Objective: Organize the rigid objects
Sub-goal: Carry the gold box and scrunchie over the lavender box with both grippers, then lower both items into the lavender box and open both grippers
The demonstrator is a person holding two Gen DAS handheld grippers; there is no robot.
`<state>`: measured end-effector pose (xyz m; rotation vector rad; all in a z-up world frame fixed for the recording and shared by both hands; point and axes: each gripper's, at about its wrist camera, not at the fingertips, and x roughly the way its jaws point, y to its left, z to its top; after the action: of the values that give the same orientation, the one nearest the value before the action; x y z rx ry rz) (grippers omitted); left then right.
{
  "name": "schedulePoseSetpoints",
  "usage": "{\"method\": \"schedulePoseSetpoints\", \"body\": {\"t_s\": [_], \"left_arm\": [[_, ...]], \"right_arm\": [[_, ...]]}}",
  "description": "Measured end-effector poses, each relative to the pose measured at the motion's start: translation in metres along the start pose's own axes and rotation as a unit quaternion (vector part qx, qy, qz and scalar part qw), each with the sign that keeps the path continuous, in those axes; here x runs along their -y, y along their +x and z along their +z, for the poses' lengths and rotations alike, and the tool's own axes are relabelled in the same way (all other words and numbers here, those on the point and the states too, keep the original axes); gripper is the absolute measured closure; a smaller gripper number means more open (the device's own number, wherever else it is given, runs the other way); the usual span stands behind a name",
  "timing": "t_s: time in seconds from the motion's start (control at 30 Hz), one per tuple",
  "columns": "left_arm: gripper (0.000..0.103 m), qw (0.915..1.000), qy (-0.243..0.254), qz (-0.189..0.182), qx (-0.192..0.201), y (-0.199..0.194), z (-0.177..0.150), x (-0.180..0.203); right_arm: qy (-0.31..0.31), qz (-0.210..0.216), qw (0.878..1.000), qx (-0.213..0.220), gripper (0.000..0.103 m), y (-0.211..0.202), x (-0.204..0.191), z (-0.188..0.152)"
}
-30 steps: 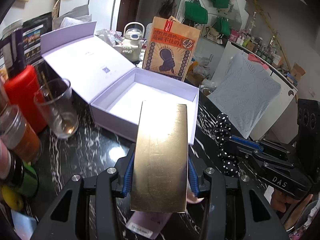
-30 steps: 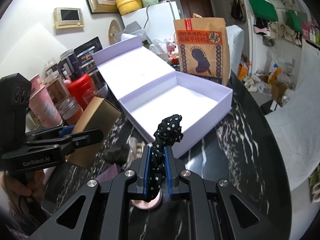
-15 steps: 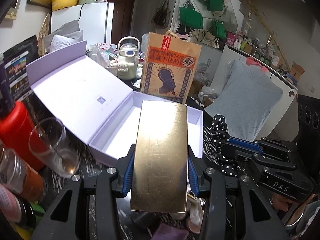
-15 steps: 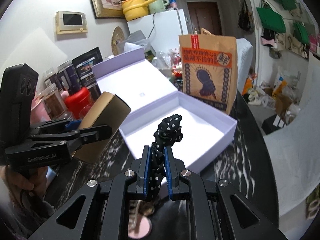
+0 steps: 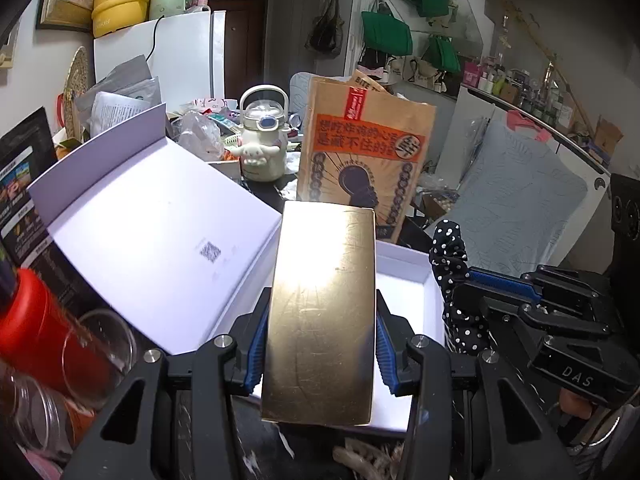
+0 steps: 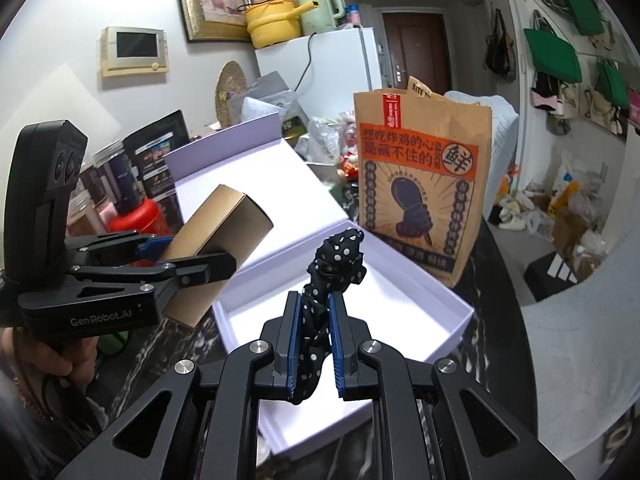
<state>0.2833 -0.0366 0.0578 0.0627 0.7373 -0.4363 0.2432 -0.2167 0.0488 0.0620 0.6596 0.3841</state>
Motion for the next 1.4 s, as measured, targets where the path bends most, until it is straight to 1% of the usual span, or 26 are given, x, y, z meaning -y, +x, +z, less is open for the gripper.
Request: {"method": "schedulePoseSetpoints", "body": {"t_s": [0.23, 0.33, 0.47, 0.6, 0.73, 0.8, 1.0, 1.1, 1.13, 1.27, 1.3, 1.33, 1.4], "left_arm": [[0.058, 1.0000, 0.005, 0.007, 0.003, 0.021, 0.014, -0.001], [0.058, 0.9999, 0.002, 0.011, -0.004, 0.032, 0.018, -0.002], [0.058, 0.9996, -0.003, 0.015, -0.025, 0.056, 0.021, -0.005], [0.058, 0.9984, 0.008, 0.027, -0.049, 0.079, 0.015, -0.005], [0.058, 0.9976, 0.009, 0.019, -0.066, 0.094, 0.009, -0.005], [0.058, 0.9965, 0.015, 0.027, -0.078, 0.102, 0.006, -0.005], [0.058, 0.9942, 0.020, 0.048, -0.094, 0.115, 0.000, -0.007], [0.058, 0.9939, 0.019, 0.053, -0.096, 0.116, -0.003, -0.010], [0.058, 0.9940, 0.017, 0.053, -0.095, 0.115, -0.004, -0.011], [0.058, 0.9930, 0.008, 0.054, -0.104, 0.116, -0.006, -0.013], [0.058, 0.9932, 0.005, 0.048, -0.106, 0.116, -0.007, -0.014], [0.058, 0.9931, 0.002, 0.045, -0.108, 0.116, -0.007, -0.014], [0.058, 0.9920, -0.004, 0.045, -0.118, 0.117, -0.008, -0.016]], "right_arm": [[0.012, -0.009, 1.000, -0.004, 0.089, 0.023, 0.012, 0.012], [0.020, -0.006, 1.000, -0.007, 0.089, 0.031, 0.016, 0.014], [0.026, -0.001, 1.000, -0.011, 0.089, 0.043, 0.021, 0.013], [0.025, -0.016, 0.999, -0.013, 0.089, 0.053, 0.025, 0.014], [0.021, -0.027, 0.999, -0.027, 0.089, 0.065, 0.027, 0.011], [0.020, -0.031, 0.999, -0.034, 0.089, 0.070, 0.028, 0.009], [0.016, -0.037, 0.998, -0.052, 0.089, 0.081, 0.030, 0.005], [0.017, -0.041, 0.997, -0.060, 0.089, 0.086, 0.032, 0.004], [0.017, -0.043, 0.997, -0.063, 0.087, 0.087, 0.032, 0.003], [0.023, -0.046, 0.996, -0.066, 0.086, 0.088, 0.034, 0.000], [0.025, -0.048, 0.996, -0.068, 0.085, 0.088, 0.035, 0.000], [0.026, -0.050, 0.996, -0.070, 0.080, 0.088, 0.035, 0.000], [0.028, -0.055, 0.996, -0.070, 0.077, 0.088, 0.036, -0.001]]}}
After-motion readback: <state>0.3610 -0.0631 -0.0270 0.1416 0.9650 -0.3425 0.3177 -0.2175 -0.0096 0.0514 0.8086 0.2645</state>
